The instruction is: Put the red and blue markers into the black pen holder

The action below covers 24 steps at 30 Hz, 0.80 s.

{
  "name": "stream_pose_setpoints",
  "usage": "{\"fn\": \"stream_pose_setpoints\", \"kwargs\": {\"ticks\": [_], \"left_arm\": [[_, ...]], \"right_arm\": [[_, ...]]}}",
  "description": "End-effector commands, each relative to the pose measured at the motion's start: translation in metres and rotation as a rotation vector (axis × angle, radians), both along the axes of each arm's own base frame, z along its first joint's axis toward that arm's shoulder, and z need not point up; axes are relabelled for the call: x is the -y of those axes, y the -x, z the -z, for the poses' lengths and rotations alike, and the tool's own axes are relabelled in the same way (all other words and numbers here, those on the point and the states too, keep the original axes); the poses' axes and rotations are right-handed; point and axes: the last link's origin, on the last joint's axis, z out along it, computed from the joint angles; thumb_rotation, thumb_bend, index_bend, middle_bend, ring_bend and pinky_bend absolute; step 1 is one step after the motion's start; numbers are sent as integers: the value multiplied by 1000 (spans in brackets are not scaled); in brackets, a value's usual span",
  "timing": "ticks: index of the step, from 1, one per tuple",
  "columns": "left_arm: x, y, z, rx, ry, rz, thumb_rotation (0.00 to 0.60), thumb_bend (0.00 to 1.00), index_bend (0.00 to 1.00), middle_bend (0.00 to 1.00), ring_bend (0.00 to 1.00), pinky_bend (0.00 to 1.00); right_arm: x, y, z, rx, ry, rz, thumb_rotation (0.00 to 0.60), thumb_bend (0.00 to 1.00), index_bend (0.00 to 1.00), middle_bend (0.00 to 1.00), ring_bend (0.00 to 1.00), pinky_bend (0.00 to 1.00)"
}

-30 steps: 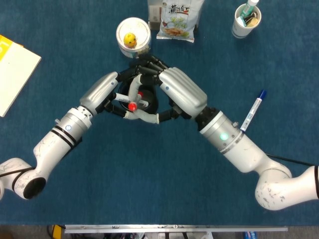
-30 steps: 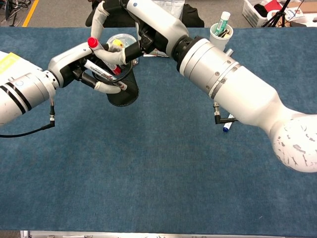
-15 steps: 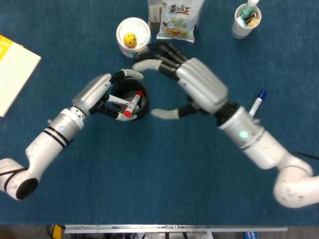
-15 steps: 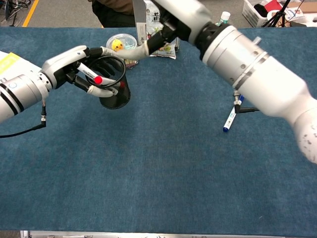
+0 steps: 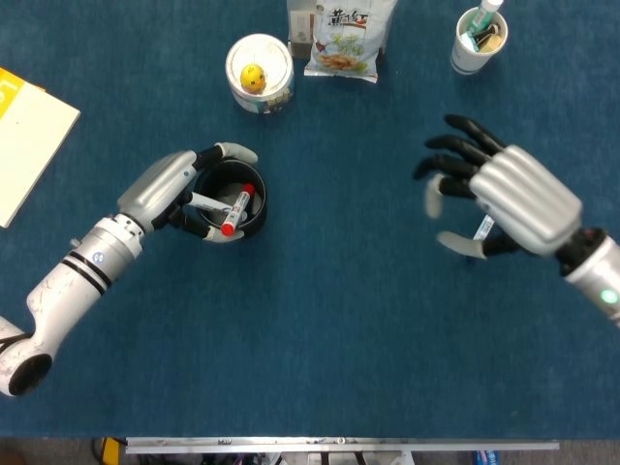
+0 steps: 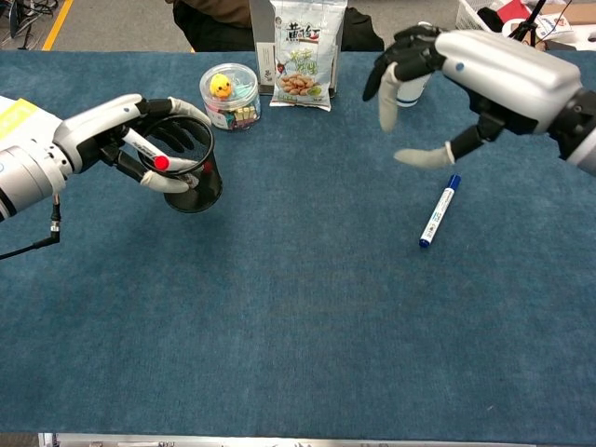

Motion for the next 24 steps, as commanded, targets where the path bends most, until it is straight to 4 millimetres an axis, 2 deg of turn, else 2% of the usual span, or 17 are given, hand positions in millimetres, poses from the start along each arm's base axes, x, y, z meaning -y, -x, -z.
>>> {"fn": "stream_pose_setpoints", "kwargs": {"ticks": [1, 4, 9, 15, 24], "left_arm": [[1, 0, 0, -1, 2, 3, 600, 117, 243, 305, 299, 284], [1, 0, 1, -2, 5, 3, 600, 117, 243, 305, 299, 284], [0, 1, 3, 1, 8, 0, 600, 117, 243, 305, 299, 284], [1, -2, 4, 7, 10, 7, 600, 117, 243, 305, 299, 284], [2, -4, 6, 8, 18, 10, 600, 117, 243, 305, 299, 284]], "right_arm": [[-6, 28, -1, -106, 6, 2, 600, 203, 556, 352, 167, 52], [-9, 45, 3, -176, 10, -9, 600, 202, 556, 352, 167, 52], [-9, 71, 21, -297, 21, -37, 600, 202, 556, 352, 168, 52], [-7, 93, 41, -411, 26, -75, 600, 202, 556, 352, 169, 52], [-2, 106, 58, -515, 42, -126, 600, 201, 556, 339, 168, 52]]}}
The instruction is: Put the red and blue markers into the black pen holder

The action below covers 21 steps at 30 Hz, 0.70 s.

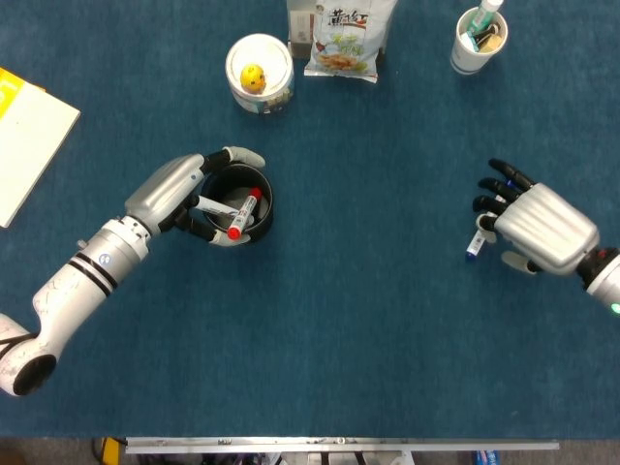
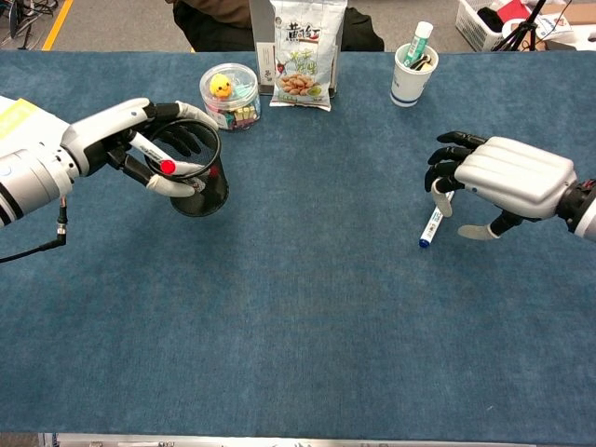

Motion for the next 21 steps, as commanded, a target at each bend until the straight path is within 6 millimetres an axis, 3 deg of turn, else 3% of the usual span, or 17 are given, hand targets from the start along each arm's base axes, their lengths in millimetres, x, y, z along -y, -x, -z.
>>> {"fn": "stream_pose_setpoints", "kwargs": {"ticks": [1, 21], "left_arm": [[0, 0, 0, 0, 2, 0, 600, 117, 243, 305, 299, 284], [1, 1, -1, 8, 8, 0, 600, 117, 243, 305, 299, 284]], "right_arm": [[1, 2, 7, -33, -2, -25, 600, 201, 556, 337, 168, 52], [6, 3, 39, -160, 33, -136, 600, 202, 556, 303, 143, 52]]}}
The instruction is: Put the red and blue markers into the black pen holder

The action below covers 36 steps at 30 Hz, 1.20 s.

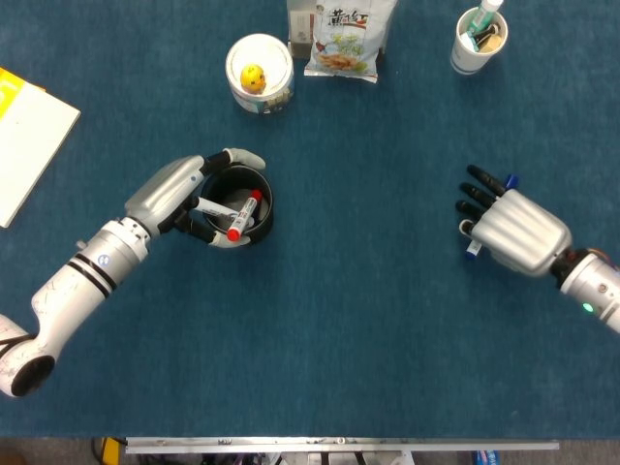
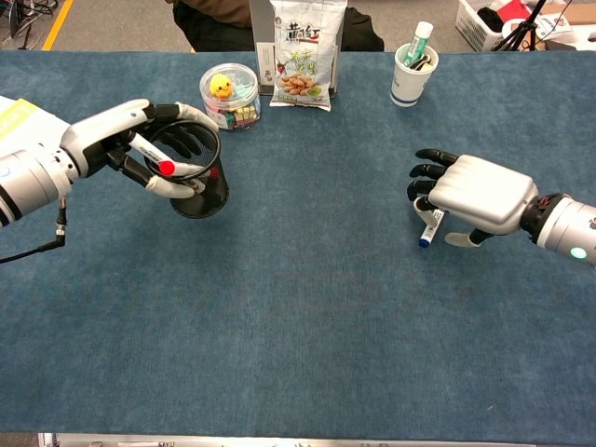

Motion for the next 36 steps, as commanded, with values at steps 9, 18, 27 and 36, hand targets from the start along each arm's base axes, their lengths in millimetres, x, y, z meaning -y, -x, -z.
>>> {"fn": "stream_pose_setpoints", "kwargs": {"ticks": [9, 18, 27, 36], "left_arm": [[0, 2, -2, 8, -1, -4, 600, 117, 243, 305, 299, 284], [-1, 4, -4, 14, -2, -9, 600, 117, 243, 304, 299, 284], [-1, 5, -4, 22, 0, -17, 600, 117, 243, 304, 299, 284], [-2, 7, -5, 25, -3, -20, 600, 117, 243, 303, 298, 284]], "right_arm": [[1, -2, 14, -21, 10, -17, 600, 238, 556, 288, 135, 52], [3, -2, 20, -40, 13, -17, 600, 268, 556, 285, 134, 52], [3, 0, 23, -62, 12, -19, 600, 268, 556, 285, 132, 52], [3, -1, 25, -73, 13, -22, 600, 270, 556, 283, 128, 52]]}}
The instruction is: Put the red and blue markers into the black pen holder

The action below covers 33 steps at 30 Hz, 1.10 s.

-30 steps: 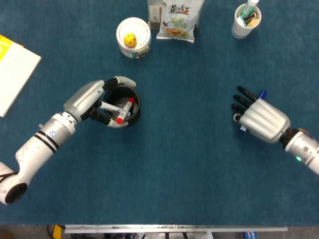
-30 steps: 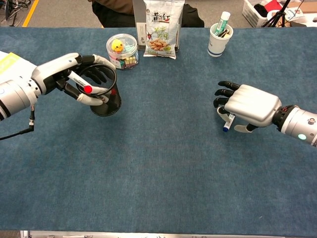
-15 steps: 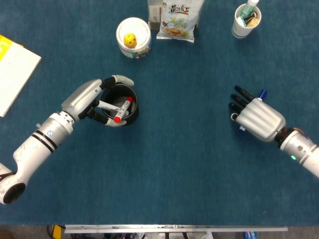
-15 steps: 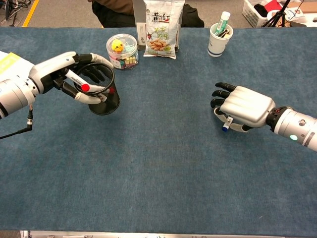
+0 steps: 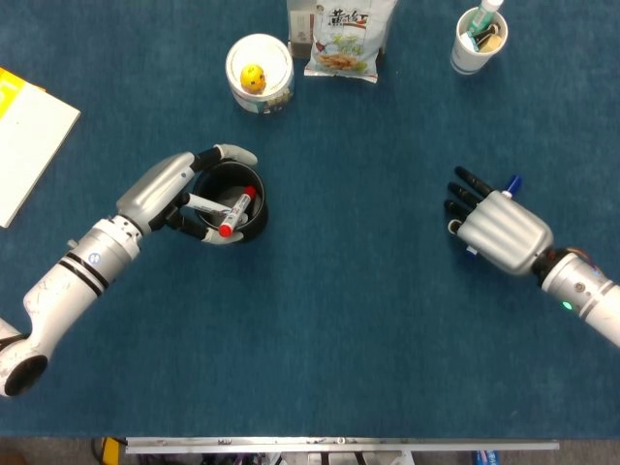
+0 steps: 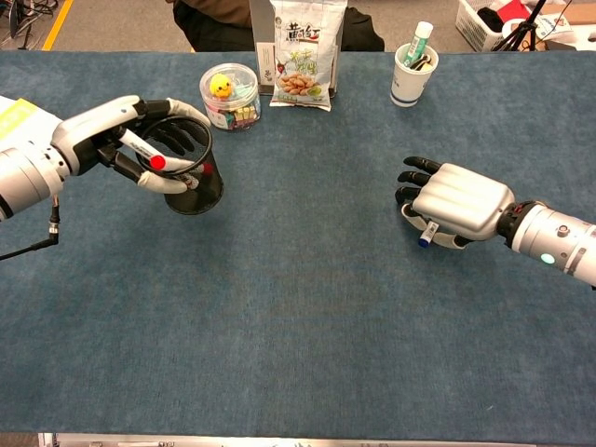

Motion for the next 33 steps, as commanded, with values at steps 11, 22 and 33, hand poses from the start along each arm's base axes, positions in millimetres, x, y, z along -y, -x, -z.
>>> {"fn": "stream_pose_setpoints", "kwargs": {"ticks": [11, 22, 33], "left_arm": [[0, -1, -1, 0, -3, 4, 600, 117, 243, 303, 299, 284], [-1, -3, -5, -10, -9, 9, 600, 116, 243, 303, 298, 284], [0, -14, -1, -19, -2, 22, 600, 117, 243, 303, 299, 284]], "right_arm": [[0, -1, -3, 29, 15, 9, 600, 350, 594, 285, 129, 52], [17, -49, -59, 395, 105, 121, 600, 355, 609, 305, 128, 52], [25, -129, -106, 920, -52, 334, 600, 354, 614, 313, 129, 52]]}}
